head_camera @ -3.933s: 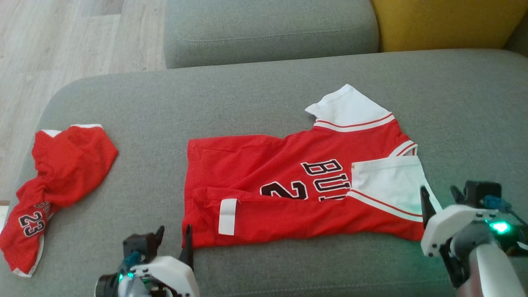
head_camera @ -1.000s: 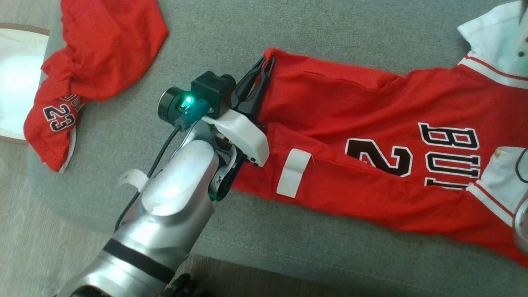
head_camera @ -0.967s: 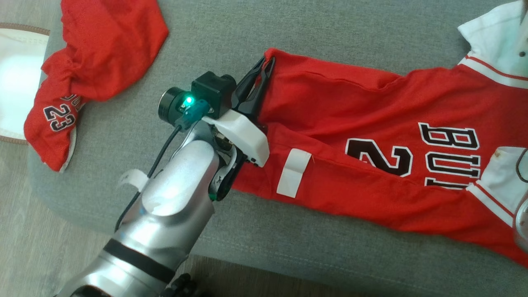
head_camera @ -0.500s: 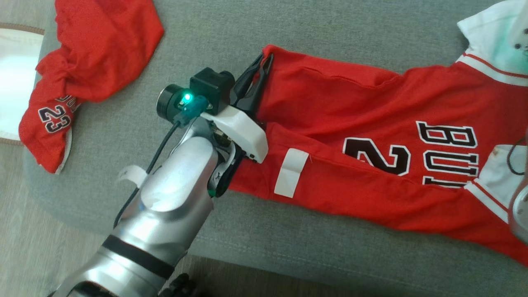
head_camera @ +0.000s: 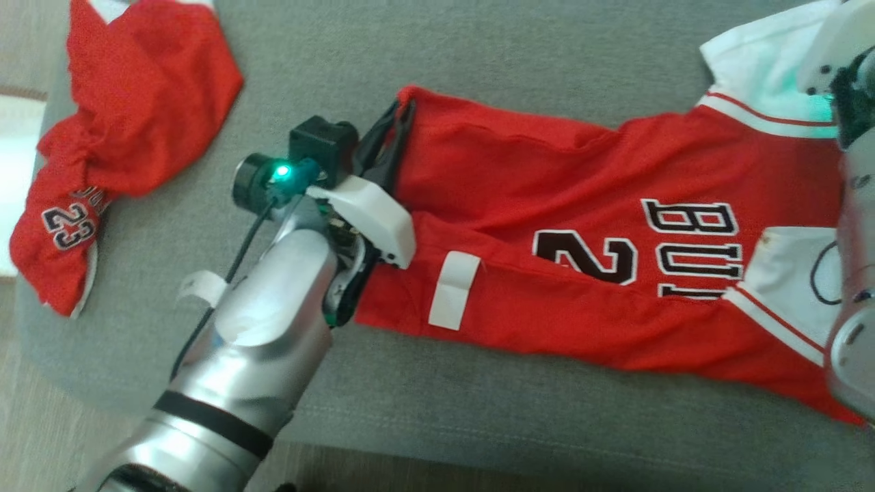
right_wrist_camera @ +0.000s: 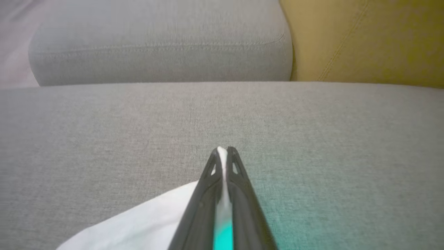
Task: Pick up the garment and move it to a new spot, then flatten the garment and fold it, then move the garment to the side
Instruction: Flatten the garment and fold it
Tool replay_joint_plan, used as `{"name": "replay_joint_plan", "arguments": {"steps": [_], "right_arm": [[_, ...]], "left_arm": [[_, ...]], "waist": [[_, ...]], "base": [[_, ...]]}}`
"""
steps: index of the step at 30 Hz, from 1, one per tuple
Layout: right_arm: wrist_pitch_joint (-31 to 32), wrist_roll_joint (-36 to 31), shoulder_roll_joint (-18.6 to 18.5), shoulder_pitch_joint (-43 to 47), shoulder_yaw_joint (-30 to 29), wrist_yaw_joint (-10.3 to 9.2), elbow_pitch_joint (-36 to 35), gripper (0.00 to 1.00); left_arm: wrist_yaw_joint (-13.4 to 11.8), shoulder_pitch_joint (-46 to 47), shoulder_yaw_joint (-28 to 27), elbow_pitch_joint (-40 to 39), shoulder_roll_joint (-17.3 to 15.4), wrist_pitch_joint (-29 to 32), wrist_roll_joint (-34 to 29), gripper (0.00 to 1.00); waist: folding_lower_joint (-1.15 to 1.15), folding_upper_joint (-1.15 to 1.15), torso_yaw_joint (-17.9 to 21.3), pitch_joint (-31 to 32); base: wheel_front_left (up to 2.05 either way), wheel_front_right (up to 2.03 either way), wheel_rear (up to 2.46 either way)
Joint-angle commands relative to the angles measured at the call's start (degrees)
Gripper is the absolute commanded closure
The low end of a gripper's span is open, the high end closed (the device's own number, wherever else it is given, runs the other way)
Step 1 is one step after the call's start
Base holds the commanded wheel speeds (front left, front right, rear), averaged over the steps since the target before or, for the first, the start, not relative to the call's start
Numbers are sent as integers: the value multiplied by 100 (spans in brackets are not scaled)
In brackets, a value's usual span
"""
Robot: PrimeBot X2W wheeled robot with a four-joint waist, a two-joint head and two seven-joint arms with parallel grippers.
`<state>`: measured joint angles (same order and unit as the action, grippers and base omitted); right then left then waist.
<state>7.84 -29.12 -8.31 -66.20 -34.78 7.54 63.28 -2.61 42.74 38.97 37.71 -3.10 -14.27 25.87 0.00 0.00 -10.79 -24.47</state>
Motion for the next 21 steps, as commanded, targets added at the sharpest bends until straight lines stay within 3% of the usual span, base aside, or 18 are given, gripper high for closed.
{"name": "replay_joint_plan", "arguments": {"steps": [1, 11, 21], "right_arm": [[-171, 81, 117, -138, 110, -5, -131, 100], [-1028, 785, 305, -248, 265, -5, 227, 100], [-1276, 1679, 461, -157, 834, -5, 787, 100]], "left_arm": [[-58, 193, -217, -69, -191, -62, 34, 100], [-155, 299, -519, 607, -472, -69, 142, 100], [-256, 115, -854, 725, -626, -72, 161, 100]], "waist": [[0, 0, 168, 148], [0, 0, 836, 693], [0, 0, 1249, 1174]], "base": [[0, 0, 0], [0, 0, 0], [0, 0, 0]]}}
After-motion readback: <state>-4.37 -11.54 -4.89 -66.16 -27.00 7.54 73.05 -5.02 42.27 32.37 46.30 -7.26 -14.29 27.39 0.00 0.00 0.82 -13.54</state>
